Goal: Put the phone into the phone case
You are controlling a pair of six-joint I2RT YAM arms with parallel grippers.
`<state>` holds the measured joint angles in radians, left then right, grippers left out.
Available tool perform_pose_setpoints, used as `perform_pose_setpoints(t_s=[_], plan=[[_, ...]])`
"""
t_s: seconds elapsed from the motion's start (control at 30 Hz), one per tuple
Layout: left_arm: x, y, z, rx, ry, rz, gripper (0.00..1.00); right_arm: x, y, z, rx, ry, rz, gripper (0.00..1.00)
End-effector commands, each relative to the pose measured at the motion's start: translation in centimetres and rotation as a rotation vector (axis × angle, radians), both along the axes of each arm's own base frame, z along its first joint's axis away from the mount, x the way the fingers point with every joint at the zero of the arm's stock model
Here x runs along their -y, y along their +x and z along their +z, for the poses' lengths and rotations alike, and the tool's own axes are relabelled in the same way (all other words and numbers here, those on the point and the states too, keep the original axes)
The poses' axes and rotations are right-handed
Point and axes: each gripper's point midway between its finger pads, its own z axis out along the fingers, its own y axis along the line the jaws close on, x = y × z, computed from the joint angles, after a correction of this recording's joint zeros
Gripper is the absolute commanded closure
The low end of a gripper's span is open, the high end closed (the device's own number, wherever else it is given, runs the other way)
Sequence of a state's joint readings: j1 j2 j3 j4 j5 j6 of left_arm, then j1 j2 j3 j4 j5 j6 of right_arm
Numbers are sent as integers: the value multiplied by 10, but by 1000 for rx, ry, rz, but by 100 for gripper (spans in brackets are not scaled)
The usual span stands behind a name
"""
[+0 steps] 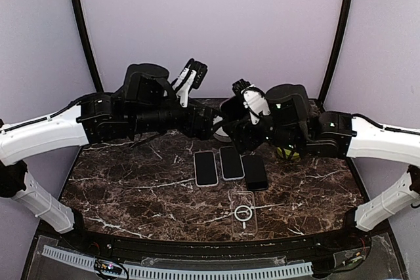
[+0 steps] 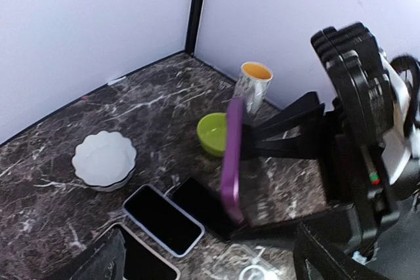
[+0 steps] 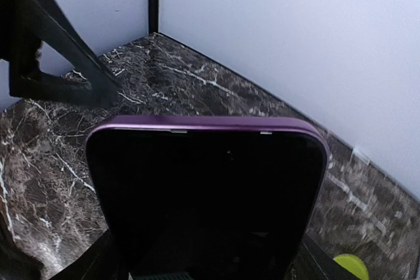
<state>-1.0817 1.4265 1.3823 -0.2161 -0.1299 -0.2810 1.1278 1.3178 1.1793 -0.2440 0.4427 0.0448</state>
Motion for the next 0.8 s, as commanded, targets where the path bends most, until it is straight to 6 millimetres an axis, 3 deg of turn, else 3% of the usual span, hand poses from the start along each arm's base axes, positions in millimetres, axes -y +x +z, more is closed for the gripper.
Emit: perform_pose_setpoints(t_s=[0.0,0.07,0.13,0.27,0.43,0.57,0.77], plan=[[-22,7,-51,117,241,7,8,41,-13,-73,-407,250,-355,85],[-28,-1,-94,102,338,-45,9,48,-27,-109,-510,274,-423,91],[-33,-5,-122,77,387,-63,9,49,-38,-131,-576,297,-475,99],[-40,-8,-157,22,435,-50,8,47,-62,-156,-603,270,-568,100],[-43,-11,-178,-24,461,-49,8,32,-86,-187,-658,228,-625,100],[-48,-14,-186,-43,483,-42,8,30,-92,-215,-697,158,-671,100],[-46,-21,-179,-49,447,-65,7,27,-90,-226,-670,83,-680,100]])
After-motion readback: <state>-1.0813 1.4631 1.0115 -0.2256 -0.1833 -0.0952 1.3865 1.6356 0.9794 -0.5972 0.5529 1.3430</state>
